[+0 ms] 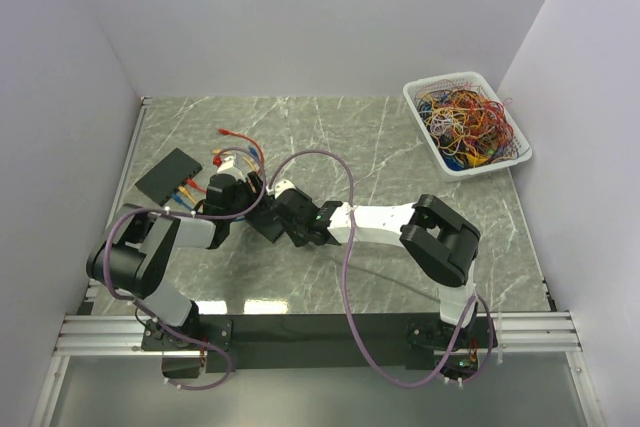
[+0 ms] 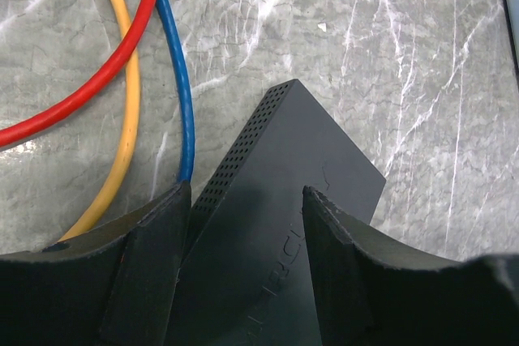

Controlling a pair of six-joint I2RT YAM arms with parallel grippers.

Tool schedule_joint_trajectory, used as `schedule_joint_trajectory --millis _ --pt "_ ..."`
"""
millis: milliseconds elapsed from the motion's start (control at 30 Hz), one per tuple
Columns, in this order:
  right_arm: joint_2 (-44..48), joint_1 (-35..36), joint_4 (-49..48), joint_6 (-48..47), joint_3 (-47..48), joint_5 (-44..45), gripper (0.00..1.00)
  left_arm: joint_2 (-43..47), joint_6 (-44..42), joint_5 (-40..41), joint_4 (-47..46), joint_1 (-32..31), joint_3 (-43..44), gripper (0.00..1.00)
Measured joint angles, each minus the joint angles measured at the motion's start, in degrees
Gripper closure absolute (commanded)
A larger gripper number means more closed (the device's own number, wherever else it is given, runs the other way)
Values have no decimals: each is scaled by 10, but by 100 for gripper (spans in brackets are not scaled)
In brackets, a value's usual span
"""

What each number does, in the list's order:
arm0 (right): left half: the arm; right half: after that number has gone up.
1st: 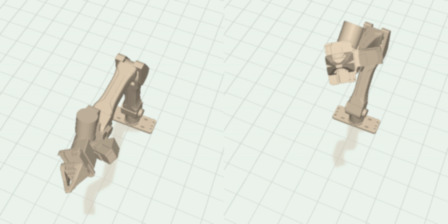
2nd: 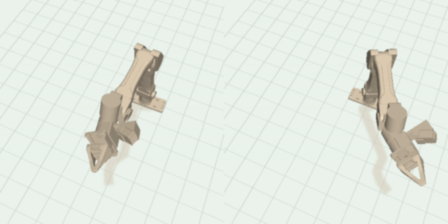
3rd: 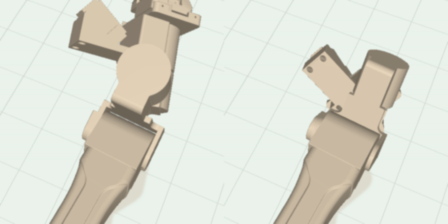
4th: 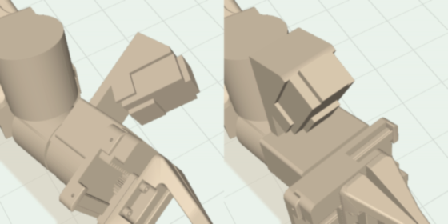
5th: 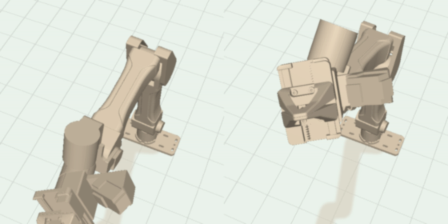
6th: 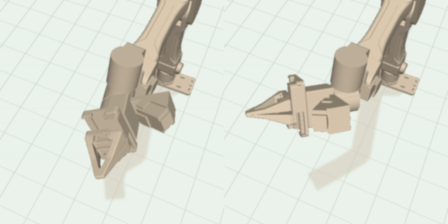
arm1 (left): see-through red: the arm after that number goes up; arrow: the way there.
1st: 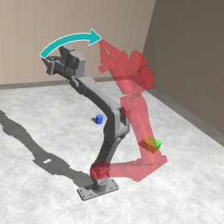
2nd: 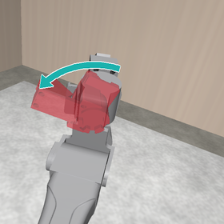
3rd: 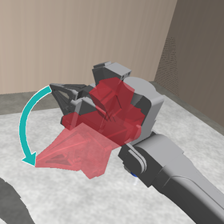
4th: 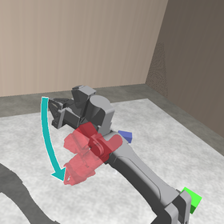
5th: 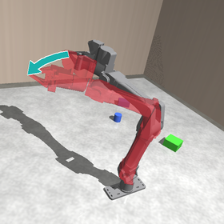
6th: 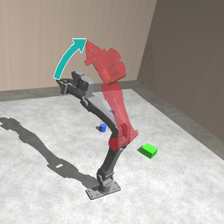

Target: Insert the plug into the switch port

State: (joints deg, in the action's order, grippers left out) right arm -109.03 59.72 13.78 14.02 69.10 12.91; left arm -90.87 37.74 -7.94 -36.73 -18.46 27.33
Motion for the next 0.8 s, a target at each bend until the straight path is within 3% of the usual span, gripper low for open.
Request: schedule_joint_trajectory --millis 800 --pt "0 12 -5 0 0 25 100 -16 4 -11 -23 4 0 39"
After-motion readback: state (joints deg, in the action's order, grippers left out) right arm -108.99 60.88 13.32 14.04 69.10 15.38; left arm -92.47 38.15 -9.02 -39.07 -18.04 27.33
